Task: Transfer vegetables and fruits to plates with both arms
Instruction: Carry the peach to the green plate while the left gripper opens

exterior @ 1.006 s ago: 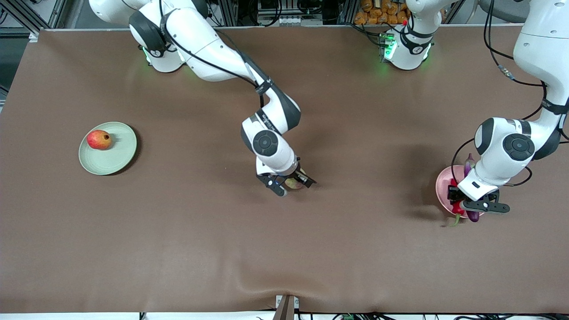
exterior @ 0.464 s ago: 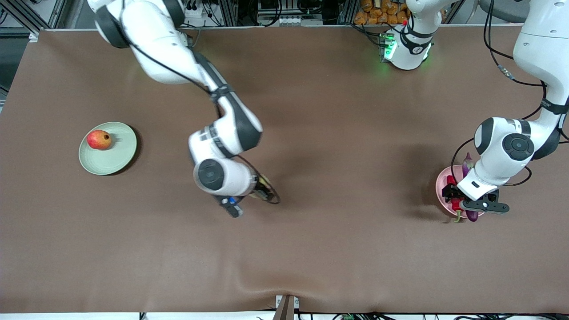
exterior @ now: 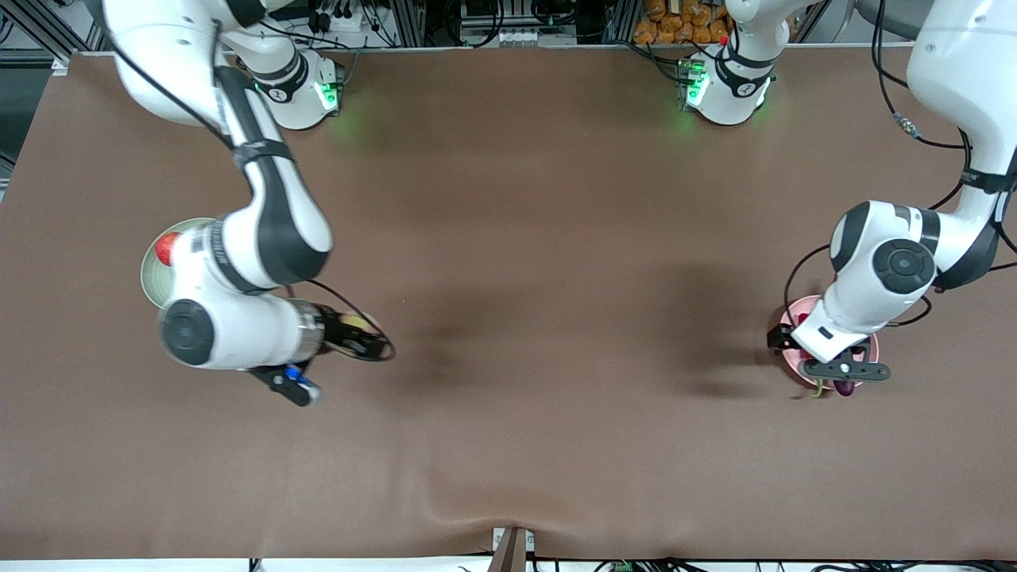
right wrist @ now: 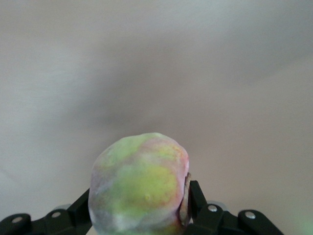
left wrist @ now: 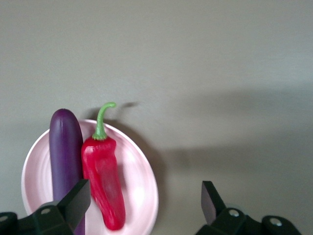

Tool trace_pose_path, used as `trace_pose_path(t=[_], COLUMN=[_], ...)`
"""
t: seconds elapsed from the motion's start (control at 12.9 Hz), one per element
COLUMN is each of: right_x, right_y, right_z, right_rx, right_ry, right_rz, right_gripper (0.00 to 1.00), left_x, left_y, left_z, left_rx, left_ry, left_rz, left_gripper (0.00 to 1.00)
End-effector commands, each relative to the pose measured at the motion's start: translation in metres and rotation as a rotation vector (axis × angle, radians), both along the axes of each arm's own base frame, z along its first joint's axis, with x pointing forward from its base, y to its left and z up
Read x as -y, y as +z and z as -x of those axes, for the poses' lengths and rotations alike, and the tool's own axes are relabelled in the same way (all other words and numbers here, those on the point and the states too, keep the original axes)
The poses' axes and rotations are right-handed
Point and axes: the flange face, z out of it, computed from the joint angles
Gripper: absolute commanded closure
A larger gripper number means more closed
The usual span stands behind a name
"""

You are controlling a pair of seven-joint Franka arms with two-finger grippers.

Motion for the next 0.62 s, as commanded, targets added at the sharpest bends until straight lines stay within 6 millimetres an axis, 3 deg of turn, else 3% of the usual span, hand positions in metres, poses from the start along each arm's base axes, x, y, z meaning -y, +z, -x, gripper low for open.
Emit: trace_pose_path(t=[0.0, 0.31, 0.54], right_x=[0.041, 0.123, 0.206], right_y=[-0.005, -0.033, -0.050], right_z=[0.036, 0.082, 0.102], right_rx=[-0.001, 0.063, 0.084], right_ry=[0.147, 0.250, 0.348], right_rz=[0.038, 0.003, -0.022], right_gripper=[1.00, 1.00, 1.00], left_x=[0.019, 0.061, 0.087], left_y=[0.061, 0.153, 0.171], left_z=[-0.012, -0.005, 0.009], left_rx=[-0.071, -0.173, -0.205], left_ry=[0.038, 0.049, 0.016], left_rz=[-0.031, -0.035, -0.022], left_gripper=[0.00, 0.00, 0.00])
